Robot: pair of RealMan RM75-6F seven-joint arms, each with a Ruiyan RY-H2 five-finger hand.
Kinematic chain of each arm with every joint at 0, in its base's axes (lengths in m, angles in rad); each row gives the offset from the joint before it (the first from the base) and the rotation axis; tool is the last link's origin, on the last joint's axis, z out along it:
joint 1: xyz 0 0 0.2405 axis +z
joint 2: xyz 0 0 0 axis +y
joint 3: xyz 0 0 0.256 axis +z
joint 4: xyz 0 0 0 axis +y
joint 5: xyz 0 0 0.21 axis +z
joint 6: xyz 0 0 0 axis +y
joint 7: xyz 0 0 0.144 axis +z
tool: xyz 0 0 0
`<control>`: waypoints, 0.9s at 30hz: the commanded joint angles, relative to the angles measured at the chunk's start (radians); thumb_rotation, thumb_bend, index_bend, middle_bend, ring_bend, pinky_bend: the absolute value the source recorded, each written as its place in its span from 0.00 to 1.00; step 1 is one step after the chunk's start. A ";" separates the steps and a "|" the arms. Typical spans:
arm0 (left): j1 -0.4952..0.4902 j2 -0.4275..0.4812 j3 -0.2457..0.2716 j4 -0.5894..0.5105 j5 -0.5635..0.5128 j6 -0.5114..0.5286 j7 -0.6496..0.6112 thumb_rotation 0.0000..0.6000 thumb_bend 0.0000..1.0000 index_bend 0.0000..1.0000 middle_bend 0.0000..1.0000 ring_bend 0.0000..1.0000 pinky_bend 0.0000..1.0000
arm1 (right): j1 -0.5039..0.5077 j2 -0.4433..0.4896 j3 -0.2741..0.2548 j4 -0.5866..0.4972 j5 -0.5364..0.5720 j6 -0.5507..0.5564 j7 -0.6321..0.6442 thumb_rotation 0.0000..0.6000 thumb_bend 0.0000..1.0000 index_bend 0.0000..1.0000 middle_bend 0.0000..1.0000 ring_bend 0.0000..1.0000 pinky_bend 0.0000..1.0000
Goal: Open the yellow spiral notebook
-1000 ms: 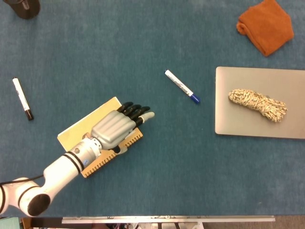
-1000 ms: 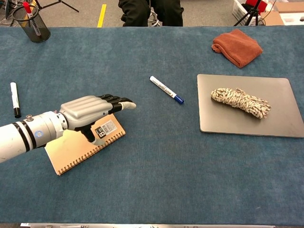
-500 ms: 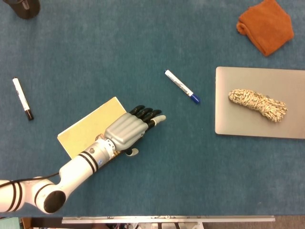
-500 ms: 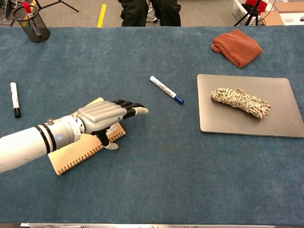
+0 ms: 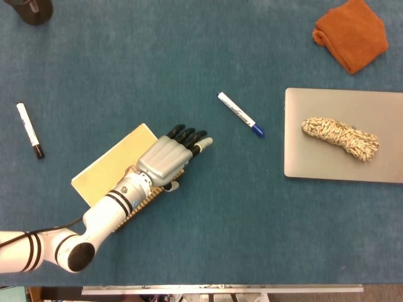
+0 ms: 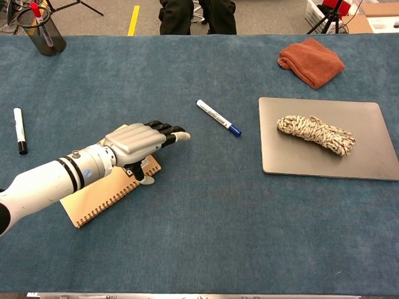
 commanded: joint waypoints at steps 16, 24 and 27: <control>-0.022 -0.046 -0.084 0.173 -0.103 0.058 0.037 1.00 0.17 0.00 0.00 0.00 0.00 | -0.011 -0.002 0.001 0.004 0.001 0.011 0.004 1.00 0.19 0.16 0.21 0.10 0.18; -0.020 -0.042 -0.127 0.205 -0.200 0.076 0.056 1.00 0.17 0.00 0.00 0.00 0.00 | -0.010 -0.001 0.003 0.002 -0.005 0.017 0.004 1.00 0.19 0.16 0.21 0.10 0.18; -0.007 0.009 -0.135 0.132 -0.212 0.068 0.021 1.00 0.17 0.00 0.00 0.00 0.00 | -0.007 0.000 0.005 -0.003 -0.008 0.015 0.000 1.00 0.19 0.16 0.21 0.10 0.18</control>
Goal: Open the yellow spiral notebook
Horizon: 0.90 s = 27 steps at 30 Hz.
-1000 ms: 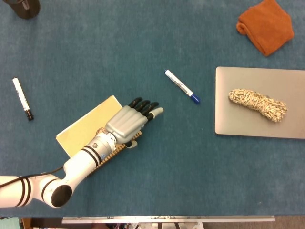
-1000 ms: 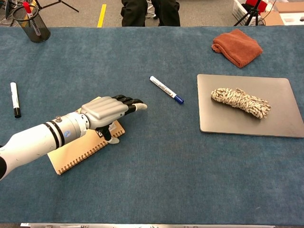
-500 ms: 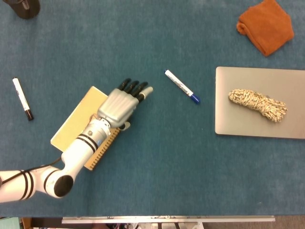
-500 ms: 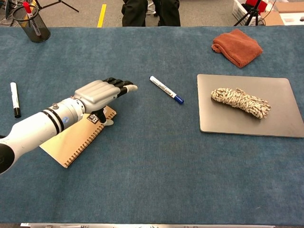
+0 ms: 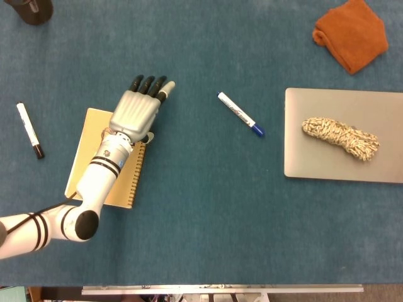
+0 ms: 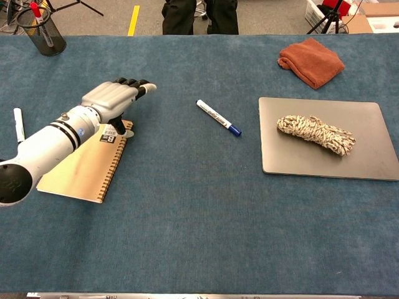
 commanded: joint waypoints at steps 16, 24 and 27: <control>0.138 0.441 0.147 -0.384 0.108 -0.007 -0.147 0.42 0.17 0.32 0.32 0.10 0.00 | 0.029 -0.002 -0.003 -0.028 -0.025 -0.026 -0.030 1.00 0.19 0.16 0.21 0.10 0.18; 0.189 0.513 0.216 -0.379 0.109 0.000 -0.155 0.22 0.17 0.37 0.38 0.13 0.00 | 0.041 -0.003 -0.005 -0.035 -0.030 -0.038 -0.041 1.00 0.19 0.16 0.21 0.10 0.18; 0.210 0.520 0.233 -0.368 0.116 0.013 -0.157 0.20 0.17 0.37 0.38 0.13 0.00 | 0.044 -0.001 -0.005 -0.041 -0.033 -0.038 -0.048 1.00 0.19 0.16 0.21 0.10 0.18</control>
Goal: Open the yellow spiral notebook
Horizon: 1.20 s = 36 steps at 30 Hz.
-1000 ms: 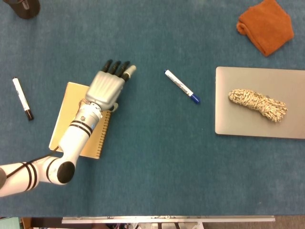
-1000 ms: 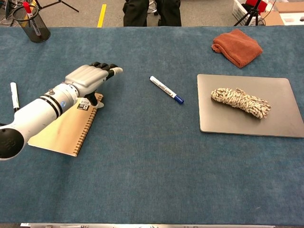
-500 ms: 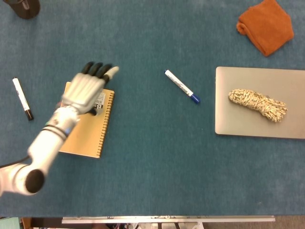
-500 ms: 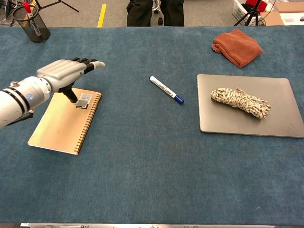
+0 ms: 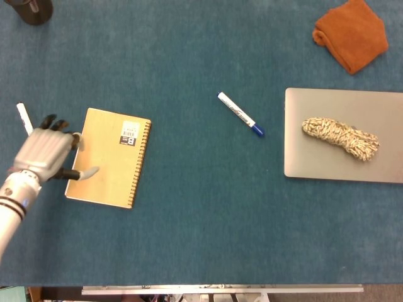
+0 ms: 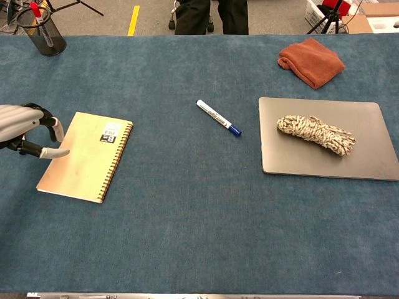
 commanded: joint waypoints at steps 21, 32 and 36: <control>0.074 0.019 0.053 0.008 0.048 -0.043 -0.095 0.16 0.17 0.29 0.38 0.13 0.00 | 0.010 0.005 -0.006 -0.019 -0.003 -0.005 -0.022 1.00 0.19 0.16 0.21 0.10 0.18; 0.069 0.007 0.051 -0.002 0.062 -0.062 -0.086 0.14 0.17 0.28 0.38 0.13 0.00 | 0.004 0.006 -0.007 -0.014 0.000 0.003 -0.014 1.00 0.19 0.16 0.21 0.10 0.18; 0.064 0.009 0.048 -0.019 0.067 -0.075 -0.098 0.14 0.17 0.28 0.38 0.13 0.00 | 0.002 0.006 -0.008 -0.012 0.000 0.007 -0.011 1.00 0.19 0.16 0.21 0.10 0.18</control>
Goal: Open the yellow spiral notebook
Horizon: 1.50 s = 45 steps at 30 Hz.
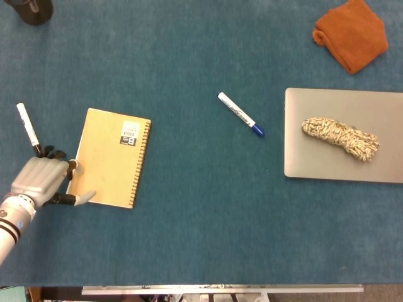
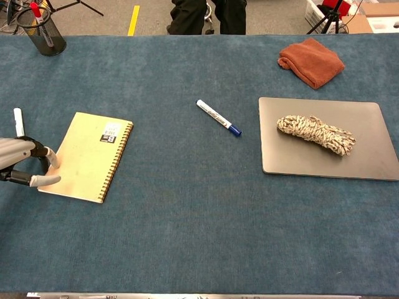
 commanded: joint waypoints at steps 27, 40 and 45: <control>-0.062 0.003 -0.034 -0.070 0.258 0.031 0.007 1.00 0.17 0.13 0.27 0.12 0.00 | -0.014 -0.014 0.000 0.046 0.009 0.015 0.051 1.00 0.19 0.16 0.21 0.10 0.18; -0.042 -0.073 0.067 0.347 0.687 0.239 -0.303 1.00 0.20 0.12 0.16 0.07 0.00 | 0.000 -0.016 -0.002 0.019 -0.011 0.009 0.018 1.00 0.19 0.16 0.21 0.10 0.18; -0.037 -0.135 0.084 0.482 0.757 0.322 -0.408 1.00 0.21 0.12 0.14 0.07 0.00 | 0.003 -0.009 -0.001 0.001 -0.015 0.010 0.000 1.00 0.19 0.16 0.21 0.10 0.18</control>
